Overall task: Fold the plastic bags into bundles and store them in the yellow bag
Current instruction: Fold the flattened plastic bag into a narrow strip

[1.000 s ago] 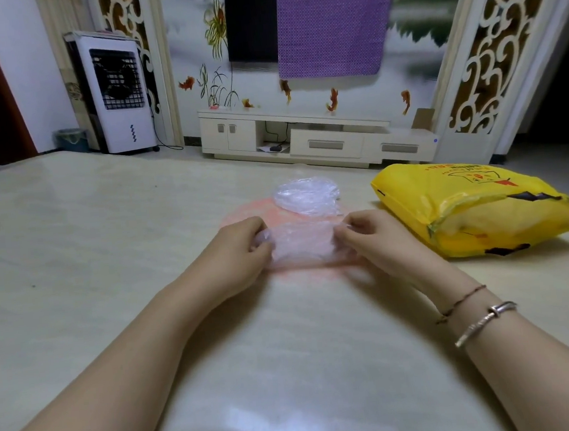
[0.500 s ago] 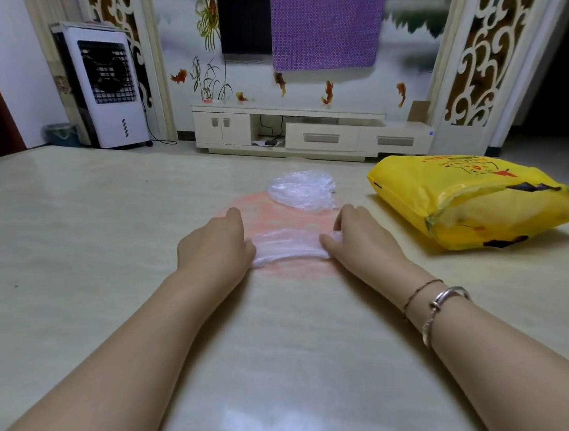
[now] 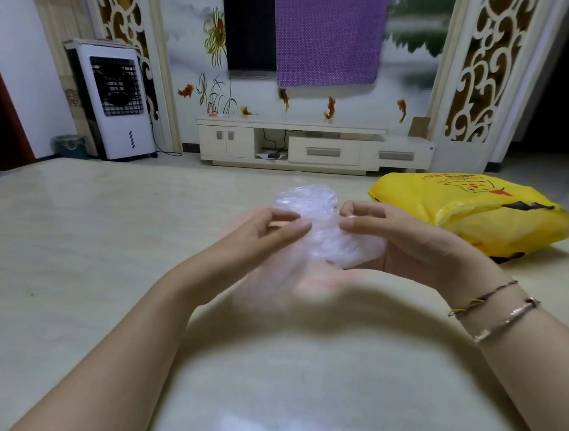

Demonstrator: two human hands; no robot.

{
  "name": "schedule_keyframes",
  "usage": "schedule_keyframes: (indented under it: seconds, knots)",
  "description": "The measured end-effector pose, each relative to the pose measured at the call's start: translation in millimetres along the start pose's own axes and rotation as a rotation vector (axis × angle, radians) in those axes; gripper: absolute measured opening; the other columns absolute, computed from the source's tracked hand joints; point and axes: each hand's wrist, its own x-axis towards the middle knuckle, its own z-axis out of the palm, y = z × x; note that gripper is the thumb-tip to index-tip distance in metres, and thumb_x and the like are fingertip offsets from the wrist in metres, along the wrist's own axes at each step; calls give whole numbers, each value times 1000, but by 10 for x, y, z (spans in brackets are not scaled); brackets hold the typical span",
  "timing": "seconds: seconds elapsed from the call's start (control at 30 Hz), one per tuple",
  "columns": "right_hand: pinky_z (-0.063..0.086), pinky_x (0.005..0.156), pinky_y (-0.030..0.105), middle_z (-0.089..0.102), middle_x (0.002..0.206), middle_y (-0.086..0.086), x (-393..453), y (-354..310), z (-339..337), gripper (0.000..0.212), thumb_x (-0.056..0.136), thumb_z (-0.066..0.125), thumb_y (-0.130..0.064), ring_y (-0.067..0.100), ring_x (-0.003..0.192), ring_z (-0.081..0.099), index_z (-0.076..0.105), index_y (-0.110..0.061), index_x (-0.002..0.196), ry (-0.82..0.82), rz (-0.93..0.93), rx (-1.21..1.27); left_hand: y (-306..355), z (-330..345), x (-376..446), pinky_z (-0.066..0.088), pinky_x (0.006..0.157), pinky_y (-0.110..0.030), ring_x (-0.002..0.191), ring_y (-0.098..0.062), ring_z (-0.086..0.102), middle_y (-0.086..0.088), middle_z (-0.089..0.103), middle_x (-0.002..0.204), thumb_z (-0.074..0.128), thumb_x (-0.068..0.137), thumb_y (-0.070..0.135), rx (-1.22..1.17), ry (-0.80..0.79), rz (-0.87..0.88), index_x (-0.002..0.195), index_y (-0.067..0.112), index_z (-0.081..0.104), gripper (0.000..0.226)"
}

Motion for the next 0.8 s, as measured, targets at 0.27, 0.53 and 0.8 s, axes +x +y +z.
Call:
schedule_keyframes:
  seconds: [0.27,0.53,0.8]
  knots:
    - [52,81,29,65,113,7,155,203,-96,23,87,67,-19,14,96,64,50,-17,103,439,-218,-213,47,57,-35,57,72,-37,70,-24,68,-18,67,106,77,79,18,-163,172,-91,114,20,65,38]
    - [33,103,30,41,139,-3,241,473,204,66,72,74,-34,19,127,39,39,-26,127,232,-743,-1368,-3,86,6,51,47,-27,73,-24,64,-16,61,112,54,93,3,-419,468,-276,131,10,44,40]
    - [42,77,33,62,91,-6,224,512,186,18,73,56,-14,16,89,49,61,-17,90,39,-598,-1337,-140,10,30,58,73,-43,93,-22,60,1,50,115,53,82,-5,131,565,-155,135,20,35,61]
